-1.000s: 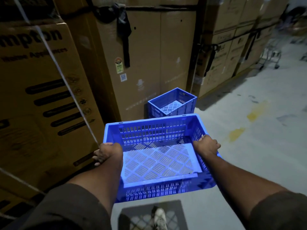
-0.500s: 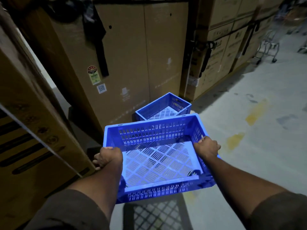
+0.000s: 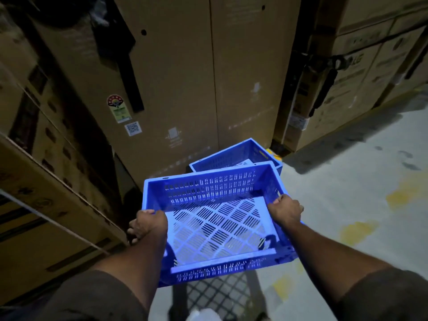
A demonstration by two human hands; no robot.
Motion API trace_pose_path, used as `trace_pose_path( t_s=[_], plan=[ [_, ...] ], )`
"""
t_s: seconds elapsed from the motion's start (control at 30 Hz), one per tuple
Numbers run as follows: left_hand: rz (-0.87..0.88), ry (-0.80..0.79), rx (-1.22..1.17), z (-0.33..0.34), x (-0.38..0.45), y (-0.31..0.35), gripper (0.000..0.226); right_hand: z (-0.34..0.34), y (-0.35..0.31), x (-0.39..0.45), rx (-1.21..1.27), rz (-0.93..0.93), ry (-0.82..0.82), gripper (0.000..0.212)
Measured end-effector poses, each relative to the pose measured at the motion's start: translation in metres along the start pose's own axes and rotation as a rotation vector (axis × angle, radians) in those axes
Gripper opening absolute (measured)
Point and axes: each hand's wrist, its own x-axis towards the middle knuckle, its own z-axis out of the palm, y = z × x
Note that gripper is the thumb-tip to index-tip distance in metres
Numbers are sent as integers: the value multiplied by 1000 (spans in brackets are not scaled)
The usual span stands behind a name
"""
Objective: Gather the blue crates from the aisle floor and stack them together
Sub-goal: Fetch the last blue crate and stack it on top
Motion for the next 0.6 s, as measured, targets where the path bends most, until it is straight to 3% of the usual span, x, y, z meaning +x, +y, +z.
trace_pose_path(
  t_s=[0.33,0.6],
  plan=[
    [-48,26,-45,56,-3,45,20,4,-18,119,18,-67,-132,5],
    [-114,78,-45,130,57,91,26,43,-69,225,3,-115,-186,10]
  ],
)
